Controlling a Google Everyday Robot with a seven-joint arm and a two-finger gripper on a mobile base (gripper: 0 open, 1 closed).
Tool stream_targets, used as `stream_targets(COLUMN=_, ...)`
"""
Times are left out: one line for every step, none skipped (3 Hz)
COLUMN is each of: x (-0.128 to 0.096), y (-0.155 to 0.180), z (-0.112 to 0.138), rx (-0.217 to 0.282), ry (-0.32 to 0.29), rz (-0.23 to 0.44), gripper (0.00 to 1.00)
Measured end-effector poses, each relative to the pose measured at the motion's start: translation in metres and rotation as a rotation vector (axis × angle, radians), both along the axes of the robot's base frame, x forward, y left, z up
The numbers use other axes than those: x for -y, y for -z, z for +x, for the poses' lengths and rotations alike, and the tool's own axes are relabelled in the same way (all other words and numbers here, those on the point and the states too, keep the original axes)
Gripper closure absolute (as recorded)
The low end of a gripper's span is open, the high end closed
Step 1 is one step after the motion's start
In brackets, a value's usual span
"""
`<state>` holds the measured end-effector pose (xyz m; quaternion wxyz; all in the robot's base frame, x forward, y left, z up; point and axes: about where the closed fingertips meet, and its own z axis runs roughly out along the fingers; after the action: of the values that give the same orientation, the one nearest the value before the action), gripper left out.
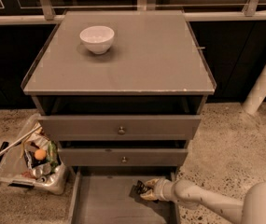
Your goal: Pick rxbar chocolate from bottom drawer and place on counter
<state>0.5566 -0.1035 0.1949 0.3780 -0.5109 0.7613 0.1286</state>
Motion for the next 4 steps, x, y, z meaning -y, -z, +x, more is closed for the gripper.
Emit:
stream_targets(x=0.022, y=-0.048, z=-0.002, rx=0.037, ry=-0.009, rz=0.005, gripper=1.0)
stream_targets(x=0.04, y=-0.101, z=-0.006, rx=0.081, ry=-0.029, rz=-0.006, gripper=1.0)
stream_targets(x=0.052, y=-0.169, z=-0.003, rx=0.158, ry=-0.068, rz=-0.049, gripper=1.0)
stream_targets(x=0.052, y=-0.169, z=-0.003, rx=0.158, ry=-0.068, rz=-0.049, gripper=1.0)
